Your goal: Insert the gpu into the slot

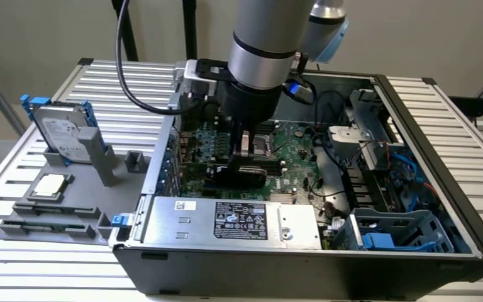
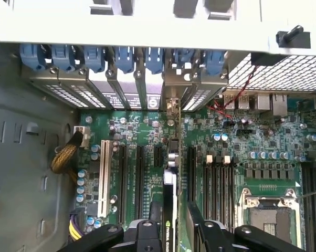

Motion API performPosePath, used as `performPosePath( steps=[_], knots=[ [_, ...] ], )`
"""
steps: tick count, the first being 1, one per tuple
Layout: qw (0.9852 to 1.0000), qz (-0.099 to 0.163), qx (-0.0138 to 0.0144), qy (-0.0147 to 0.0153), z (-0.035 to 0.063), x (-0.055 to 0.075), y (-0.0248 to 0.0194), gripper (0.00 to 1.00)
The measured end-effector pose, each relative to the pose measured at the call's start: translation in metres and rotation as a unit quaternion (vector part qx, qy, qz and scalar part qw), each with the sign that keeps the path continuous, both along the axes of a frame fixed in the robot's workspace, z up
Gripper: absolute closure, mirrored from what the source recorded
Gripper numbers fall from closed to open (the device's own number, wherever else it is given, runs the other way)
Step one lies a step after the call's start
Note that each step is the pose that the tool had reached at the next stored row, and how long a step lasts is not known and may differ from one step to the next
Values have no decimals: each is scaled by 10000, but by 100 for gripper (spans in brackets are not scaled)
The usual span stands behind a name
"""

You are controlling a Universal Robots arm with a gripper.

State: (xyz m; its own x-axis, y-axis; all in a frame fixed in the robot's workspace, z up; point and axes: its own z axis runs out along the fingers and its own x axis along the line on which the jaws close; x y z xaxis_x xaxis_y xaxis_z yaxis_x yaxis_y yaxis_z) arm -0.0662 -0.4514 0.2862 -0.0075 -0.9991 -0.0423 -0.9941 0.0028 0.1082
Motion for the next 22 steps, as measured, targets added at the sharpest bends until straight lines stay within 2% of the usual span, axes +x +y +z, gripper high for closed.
performPosePath(
  steps=[3,5,6,7,8,13,18,20,22],
  knots=[
    [10000,13,1,16,28,-8,0,69],
    [10000,27,1,23,32,-29,0,82],
    [10000,34,0,24,33,-47,0,82],
    [10000,38,1,25,33,-62,1,88],
    [10000,38,0,25,34,-66,1,89],
    [10000,38,0,25,34,-69,0,89],
    [10000,45,0,25,32,-224,0,89],
    [10000,53,-3,33,32,-276,0,89],
    [10000,66,-13,56,32,-305,1,89]
  ],
)
